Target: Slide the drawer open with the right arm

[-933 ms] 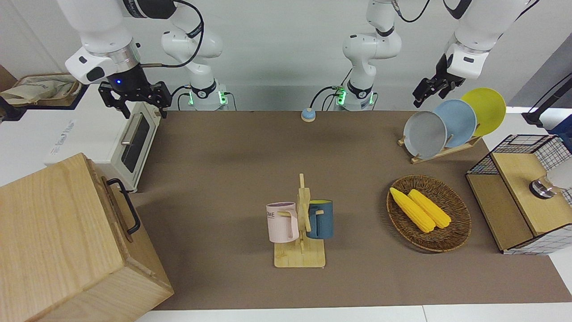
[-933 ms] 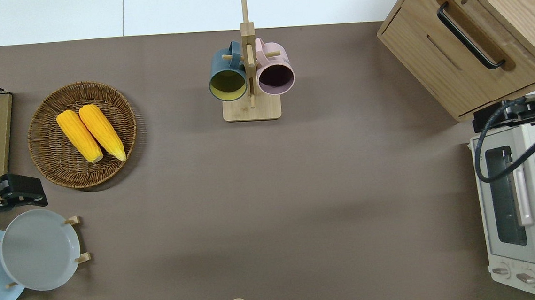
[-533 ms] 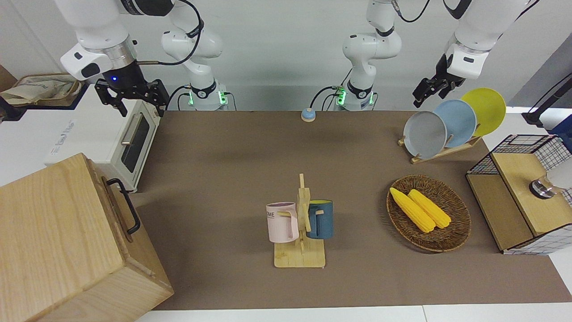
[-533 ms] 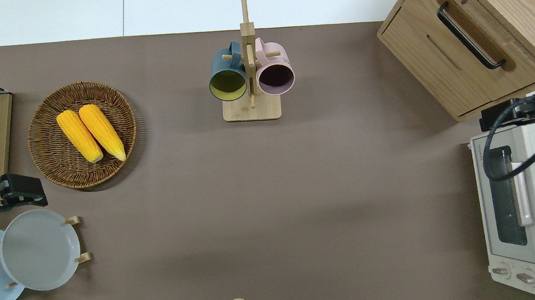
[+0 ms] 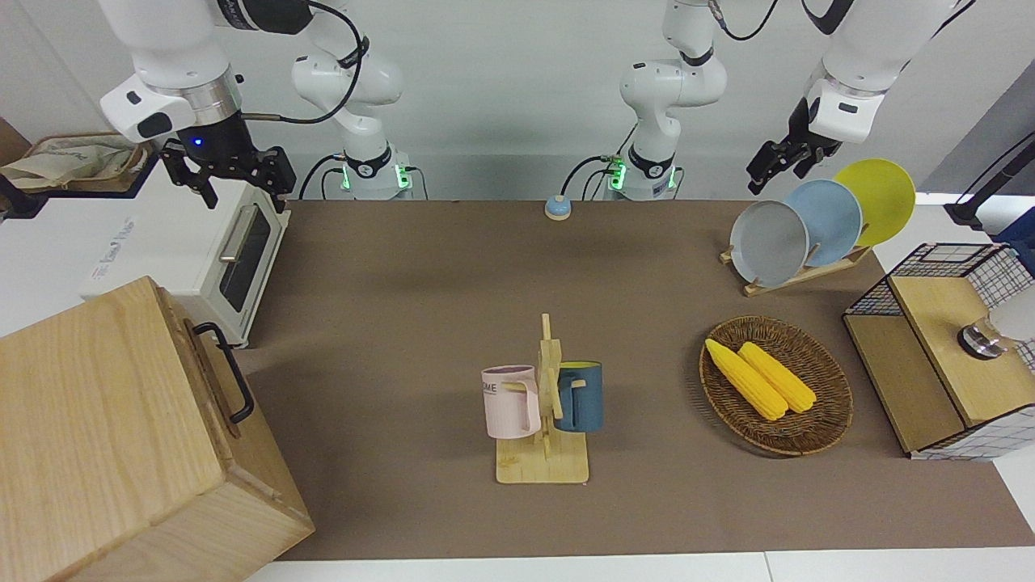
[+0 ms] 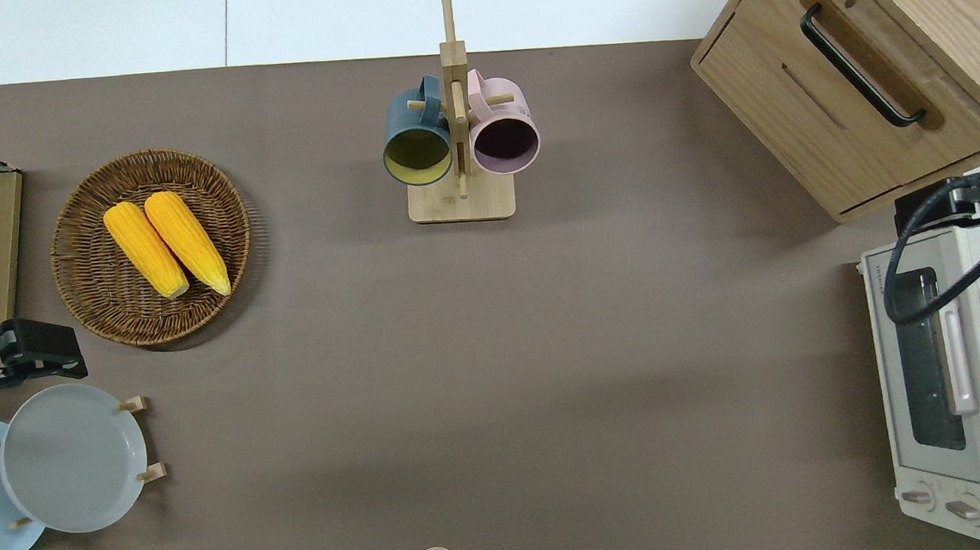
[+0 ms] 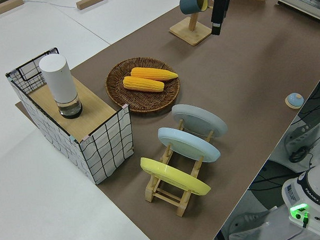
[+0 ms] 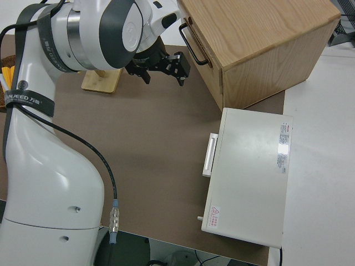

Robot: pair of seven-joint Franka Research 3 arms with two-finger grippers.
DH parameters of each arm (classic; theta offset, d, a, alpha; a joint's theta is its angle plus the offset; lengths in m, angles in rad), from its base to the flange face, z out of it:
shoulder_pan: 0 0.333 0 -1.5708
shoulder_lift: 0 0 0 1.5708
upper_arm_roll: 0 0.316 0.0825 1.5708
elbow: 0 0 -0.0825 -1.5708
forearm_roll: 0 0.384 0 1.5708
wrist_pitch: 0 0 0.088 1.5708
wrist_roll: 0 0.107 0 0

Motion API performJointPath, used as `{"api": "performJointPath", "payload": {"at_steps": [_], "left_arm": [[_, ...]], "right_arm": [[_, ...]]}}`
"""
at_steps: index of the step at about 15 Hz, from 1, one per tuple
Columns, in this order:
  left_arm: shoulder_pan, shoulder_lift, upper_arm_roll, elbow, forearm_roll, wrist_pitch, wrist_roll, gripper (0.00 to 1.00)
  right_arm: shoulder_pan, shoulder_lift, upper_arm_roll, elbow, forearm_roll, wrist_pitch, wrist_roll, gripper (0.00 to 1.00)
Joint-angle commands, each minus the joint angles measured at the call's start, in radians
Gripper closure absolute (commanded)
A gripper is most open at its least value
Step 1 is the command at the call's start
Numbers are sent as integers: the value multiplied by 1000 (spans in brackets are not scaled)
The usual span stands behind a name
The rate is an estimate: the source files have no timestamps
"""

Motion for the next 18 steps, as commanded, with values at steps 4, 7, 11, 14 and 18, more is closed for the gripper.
{"api": "performJointPath", "payload": {"at_steps": [4, 7, 11, 14, 18], "left_arm": [[-4, -9, 5, 0, -4, -2, 7, 7], [-4, -9, 5, 0, -4, -2, 7, 7], [-4, -9, 5, 0, -4, -1, 7, 7], [-4, -9, 5, 0, -4, -2, 7, 7], [-4, -9, 5, 0, -4, -2, 7, 7]], "right_arm": [[35, -25, 31, -85, -100, 73, 91, 11], [35, -23, 128, -147, -251, 107, 148, 13], [99, 3, 153, -205, -464, 110, 160, 15], [111, 11, 182, -246, -589, 115, 179, 17], [147, 52, 200, -297, -798, 115, 193, 21]]}}
